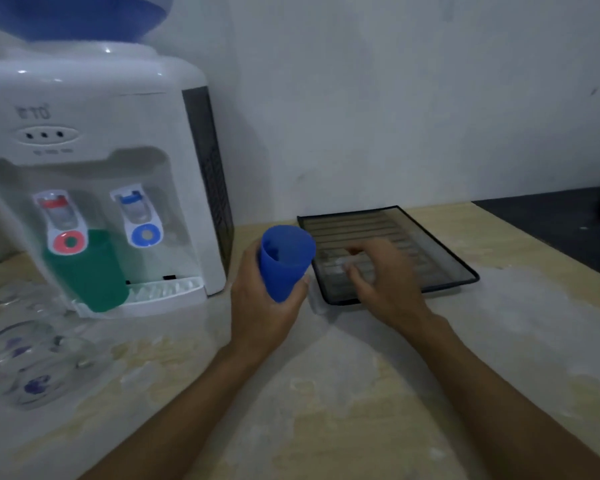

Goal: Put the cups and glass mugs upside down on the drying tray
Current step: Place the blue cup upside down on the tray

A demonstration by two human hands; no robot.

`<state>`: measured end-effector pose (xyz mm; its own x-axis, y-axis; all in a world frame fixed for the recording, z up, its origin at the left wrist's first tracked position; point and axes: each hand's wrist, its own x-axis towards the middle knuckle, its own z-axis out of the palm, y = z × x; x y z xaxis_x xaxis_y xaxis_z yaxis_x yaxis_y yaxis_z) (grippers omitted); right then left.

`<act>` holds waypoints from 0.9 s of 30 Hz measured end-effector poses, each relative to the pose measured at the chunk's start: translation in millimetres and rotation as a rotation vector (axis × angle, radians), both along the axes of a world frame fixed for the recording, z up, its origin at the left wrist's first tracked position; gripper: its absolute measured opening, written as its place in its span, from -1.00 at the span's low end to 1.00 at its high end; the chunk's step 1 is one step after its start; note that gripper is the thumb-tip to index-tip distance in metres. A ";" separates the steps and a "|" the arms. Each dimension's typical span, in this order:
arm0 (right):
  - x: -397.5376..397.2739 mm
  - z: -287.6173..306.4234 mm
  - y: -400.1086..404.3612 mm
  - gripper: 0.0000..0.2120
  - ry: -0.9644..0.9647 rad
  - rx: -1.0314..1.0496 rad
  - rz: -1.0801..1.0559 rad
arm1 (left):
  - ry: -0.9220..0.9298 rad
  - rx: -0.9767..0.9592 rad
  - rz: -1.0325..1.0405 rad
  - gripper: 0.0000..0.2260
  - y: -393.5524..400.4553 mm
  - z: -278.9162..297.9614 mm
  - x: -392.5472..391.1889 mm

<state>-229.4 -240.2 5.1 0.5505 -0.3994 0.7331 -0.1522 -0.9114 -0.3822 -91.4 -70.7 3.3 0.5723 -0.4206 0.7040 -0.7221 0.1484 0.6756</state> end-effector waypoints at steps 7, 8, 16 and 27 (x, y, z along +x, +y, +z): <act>-7.0 -1.3 -7.7 -0.47 -0.003 0.124 0.082 | 0.049 -0.104 -0.086 -0.35 -71.5 15.8 -27.2; -8.6 -0.9 -9.9 -0.41 -0.007 0.135 0.096 | 0.072 -0.117 -0.098 -0.35 -80.5 21.2 -31.6; -5.3 -2.8 -28.3 -0.25 -0.121 0.232 0.027 | 0.263 -0.068 -0.291 -0.38 -122.5 24.2 -44.7; -8.0 2.4 -28.2 -0.24 -0.154 0.212 -0.162 | 0.401 -0.098 -0.197 -0.53 -114.5 4.0 15.2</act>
